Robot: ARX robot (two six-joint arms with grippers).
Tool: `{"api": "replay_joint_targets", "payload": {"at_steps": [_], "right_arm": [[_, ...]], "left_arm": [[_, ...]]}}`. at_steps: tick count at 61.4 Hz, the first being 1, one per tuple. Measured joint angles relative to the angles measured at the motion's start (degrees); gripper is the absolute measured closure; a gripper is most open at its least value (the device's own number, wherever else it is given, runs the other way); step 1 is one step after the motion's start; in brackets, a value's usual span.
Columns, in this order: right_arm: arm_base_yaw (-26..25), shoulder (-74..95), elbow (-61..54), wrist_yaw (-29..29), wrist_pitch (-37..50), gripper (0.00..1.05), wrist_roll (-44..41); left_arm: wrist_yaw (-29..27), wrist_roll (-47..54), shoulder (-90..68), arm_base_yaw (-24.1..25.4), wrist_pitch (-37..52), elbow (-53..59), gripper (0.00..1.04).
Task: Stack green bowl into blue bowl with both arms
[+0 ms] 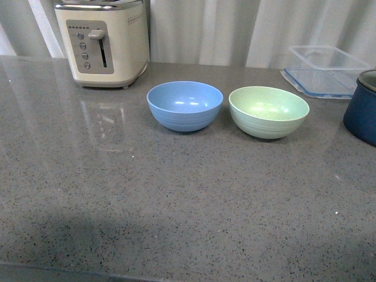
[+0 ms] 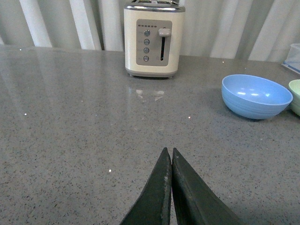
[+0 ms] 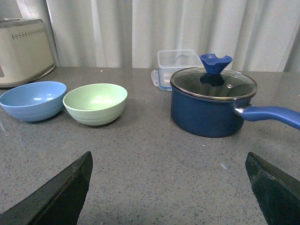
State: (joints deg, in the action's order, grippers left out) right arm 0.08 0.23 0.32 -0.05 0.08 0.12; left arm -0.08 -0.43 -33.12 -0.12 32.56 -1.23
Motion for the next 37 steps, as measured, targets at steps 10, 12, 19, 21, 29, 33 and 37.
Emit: {"api": "replay_joint_targets", "payload": {"at_steps": [10, 12, 19, 21, 29, 33, 37], "right_arm": [[0.0, 0.0, 0.0, 0.0, 0.0, 0.10, 0.0], [0.0, 0.0, 0.0, 0.0, 0.0, 0.10, 0.0], [0.0, 0.0, 0.0, 0.0, 0.0, 0.10, 0.0], [0.0, 0.0, 0.0, 0.0, 0.0, 0.10, 0.0], [0.0, 0.0, 0.0, 0.0, 0.0, 0.10, 0.0], [0.0, 0.0, 0.0, 0.0, 0.0, 0.10, 0.0], [0.0, 0.0, 0.0, 0.0, 0.0, 0.10, 0.0]], "left_arm": [[0.0, 0.0, 6.8, 0.0, -6.5, 0.0, 1.01], [0.0, 0.0, 8.1, 0.0, -7.6, 0.0, 1.01], [0.0, 0.0, 11.4, 0.0, -10.8, 0.0, 1.01], [0.0, 0.0, 12.2, 0.0, -11.5, 0.0, 1.01], [0.0, 0.0, 15.0, 0.0, -14.3, 0.0, 1.01], [0.0, 0.0, 16.3, 0.0, -15.6, 0.0, 1.01], [0.0, 0.0, 17.7, 0.0, -16.9, 0.0, 1.01]]}}
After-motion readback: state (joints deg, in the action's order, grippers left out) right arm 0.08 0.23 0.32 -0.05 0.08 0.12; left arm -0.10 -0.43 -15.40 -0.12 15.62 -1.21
